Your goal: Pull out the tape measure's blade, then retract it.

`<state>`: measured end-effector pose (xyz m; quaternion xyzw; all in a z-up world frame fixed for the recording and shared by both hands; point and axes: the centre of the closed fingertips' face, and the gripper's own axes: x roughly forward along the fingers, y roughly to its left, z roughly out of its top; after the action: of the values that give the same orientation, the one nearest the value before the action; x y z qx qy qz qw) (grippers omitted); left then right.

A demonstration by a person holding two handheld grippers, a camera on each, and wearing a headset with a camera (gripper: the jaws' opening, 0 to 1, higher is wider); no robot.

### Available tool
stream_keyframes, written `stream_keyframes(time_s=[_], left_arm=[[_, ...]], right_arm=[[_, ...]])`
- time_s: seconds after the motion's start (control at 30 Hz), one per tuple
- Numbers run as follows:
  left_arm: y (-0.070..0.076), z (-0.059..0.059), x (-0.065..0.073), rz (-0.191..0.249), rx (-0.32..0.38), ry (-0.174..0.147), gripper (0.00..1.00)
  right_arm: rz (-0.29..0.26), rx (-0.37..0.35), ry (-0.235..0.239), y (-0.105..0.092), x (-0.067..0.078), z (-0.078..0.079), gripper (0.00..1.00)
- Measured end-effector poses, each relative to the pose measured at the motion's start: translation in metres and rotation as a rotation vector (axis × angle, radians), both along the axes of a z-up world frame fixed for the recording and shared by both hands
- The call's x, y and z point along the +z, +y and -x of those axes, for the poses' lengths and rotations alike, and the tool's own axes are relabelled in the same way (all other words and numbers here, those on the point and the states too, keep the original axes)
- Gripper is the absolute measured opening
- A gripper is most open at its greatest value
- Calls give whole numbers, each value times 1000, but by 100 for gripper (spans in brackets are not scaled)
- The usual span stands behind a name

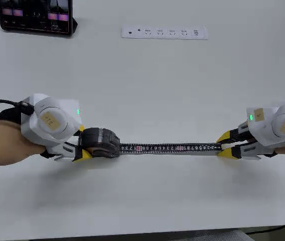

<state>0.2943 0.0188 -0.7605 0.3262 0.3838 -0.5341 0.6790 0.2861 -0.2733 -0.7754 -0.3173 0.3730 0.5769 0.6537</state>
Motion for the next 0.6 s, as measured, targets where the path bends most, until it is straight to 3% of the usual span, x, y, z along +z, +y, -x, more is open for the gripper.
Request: stream_keyframes(time_s=[0.43,0.5,0.6], left_arm=[[0,-2,0,-5,9,-3,29],[-2,-1,0,5,21,7,34],[-3,1,0,10,21,12,37]], right_arm=[[0,-22,10,2,0,2,17],[-7,-47,32,2,1,3,20],[-5,-51,27,2,1,3,22]])
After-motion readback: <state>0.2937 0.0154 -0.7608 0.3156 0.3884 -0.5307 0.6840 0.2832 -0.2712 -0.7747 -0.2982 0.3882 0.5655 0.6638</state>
